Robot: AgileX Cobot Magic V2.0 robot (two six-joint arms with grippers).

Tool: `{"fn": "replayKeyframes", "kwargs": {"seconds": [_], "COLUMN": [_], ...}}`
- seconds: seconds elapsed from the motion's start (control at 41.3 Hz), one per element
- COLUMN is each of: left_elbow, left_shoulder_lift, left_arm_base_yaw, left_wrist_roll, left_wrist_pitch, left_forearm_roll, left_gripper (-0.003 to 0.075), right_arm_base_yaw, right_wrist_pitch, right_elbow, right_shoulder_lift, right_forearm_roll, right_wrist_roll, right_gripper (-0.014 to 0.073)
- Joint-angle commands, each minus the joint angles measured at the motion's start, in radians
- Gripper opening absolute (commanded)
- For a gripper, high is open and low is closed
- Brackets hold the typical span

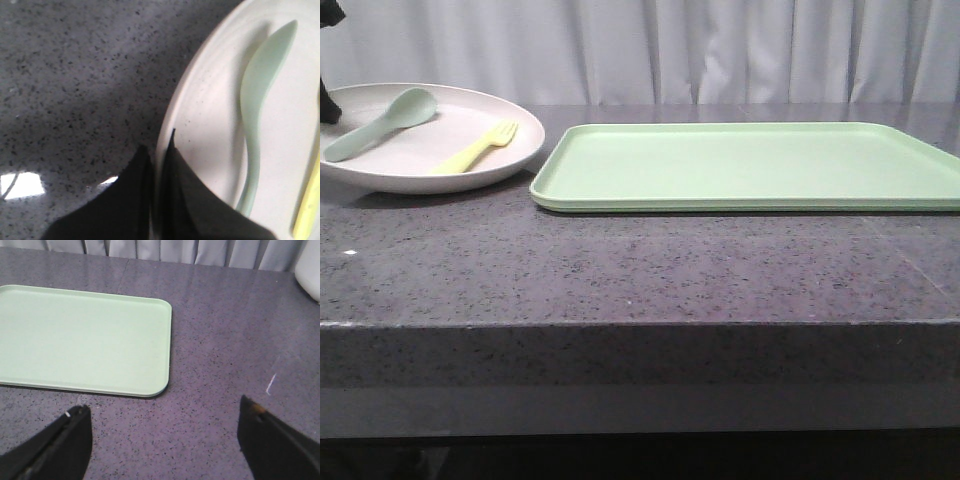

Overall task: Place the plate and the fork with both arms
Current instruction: 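Lift the cream plate with the left gripper and carry it over the tray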

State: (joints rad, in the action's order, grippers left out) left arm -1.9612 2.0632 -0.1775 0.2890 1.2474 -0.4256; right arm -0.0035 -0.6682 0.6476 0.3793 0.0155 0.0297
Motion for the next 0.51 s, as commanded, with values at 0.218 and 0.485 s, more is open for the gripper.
{"fn": "replayKeyframes", "kwargs": {"seconds": [0.218,0.485], "left_elbow": [-0.033,-0.033], "left_shoulder_lift": [-0.074,-0.074], "left_arm_base_yaw": [-0.086,-0.055], "left_wrist_roll": [-0.017,-0.038], "left_wrist_pitch": [0.023,0.023], "left_forearm_roll": [-0.197,-0.3], "left_gripper": [-0.0018,-0.0018], "right_arm_base_yaw": [-0.005,-0.005], "right_wrist_pitch": [0.078,0.078], "right_elbow": [0.033,0.033], "right_shoulder_lift": [0.015,0.015], "right_forearm_roll": [-0.009,-0.009], "right_wrist_roll": [0.001,0.001], "right_gripper": [0.0614,0.0614]}}
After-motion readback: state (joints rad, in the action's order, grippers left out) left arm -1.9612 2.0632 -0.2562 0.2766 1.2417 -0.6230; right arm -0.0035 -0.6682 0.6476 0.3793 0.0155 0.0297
